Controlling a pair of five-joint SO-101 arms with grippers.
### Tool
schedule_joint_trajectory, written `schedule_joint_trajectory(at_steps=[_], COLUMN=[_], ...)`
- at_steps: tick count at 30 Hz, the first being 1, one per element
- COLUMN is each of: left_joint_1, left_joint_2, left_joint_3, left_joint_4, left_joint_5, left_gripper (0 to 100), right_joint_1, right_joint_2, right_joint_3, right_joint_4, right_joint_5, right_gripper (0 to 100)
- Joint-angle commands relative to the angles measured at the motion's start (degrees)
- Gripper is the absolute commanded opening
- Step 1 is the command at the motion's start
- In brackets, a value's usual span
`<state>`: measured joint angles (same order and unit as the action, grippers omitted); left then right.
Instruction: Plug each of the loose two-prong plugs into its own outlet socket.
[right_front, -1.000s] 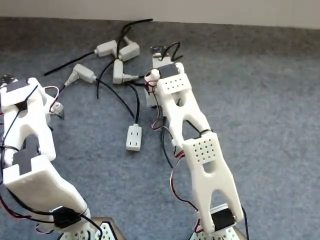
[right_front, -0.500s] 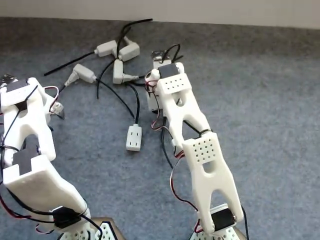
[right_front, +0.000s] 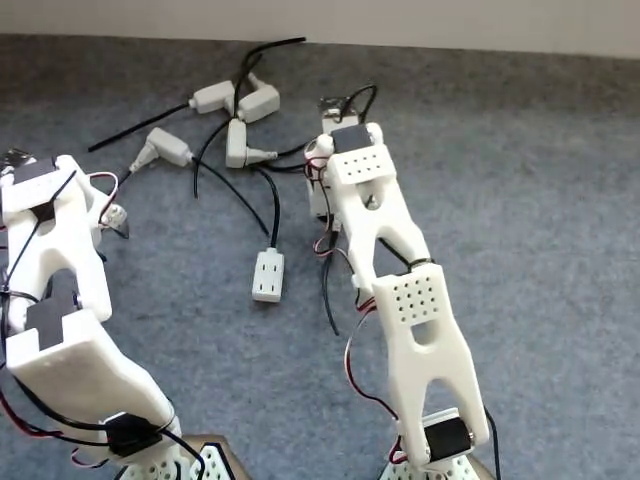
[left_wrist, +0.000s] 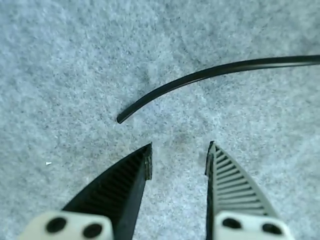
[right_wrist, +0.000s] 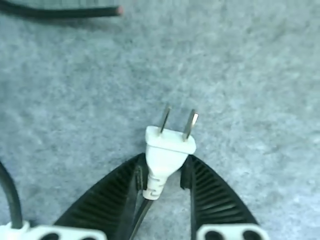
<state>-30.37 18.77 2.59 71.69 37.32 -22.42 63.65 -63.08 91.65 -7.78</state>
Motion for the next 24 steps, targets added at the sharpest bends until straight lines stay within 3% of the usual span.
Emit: schedule_joint_trajectory(at_steps=[1, 4, 12, 15, 24], left_joint_1=[0.7, 0.7, 1.4, 3.2, 6.2], left_joint_2=[-2.9, -2.9, -2.8, -2.8, -2.8], left_joint_3=[-0.7, -0.7, -0.8, -0.9, -0.3], left_joint_4=[-0.7, -0.7, -0.7, -0.7, -2.5], left_joint_5=[0.2, 0.2, 0.1, -0.1, -2.6], left_gripper=[18, 18, 18, 18, 18], right_joint_1=[-0.3, -0.3, -2.2, -3.1, -12.5], right_joint_2=[0.0, -0.7, -8.0, -13.5, -37.0], right_joint_3=[0.4, -1.8, -15.6, -14.0, 5.5], right_joint_4=[-0.9, 1.3, 9.5, 9.4, 9.5], right_joint_5=[-0.7, -0.7, -0.6, 0.3, 15.2], right_gripper=[8.9, 3.8, 3.8, 3.8, 3.8])
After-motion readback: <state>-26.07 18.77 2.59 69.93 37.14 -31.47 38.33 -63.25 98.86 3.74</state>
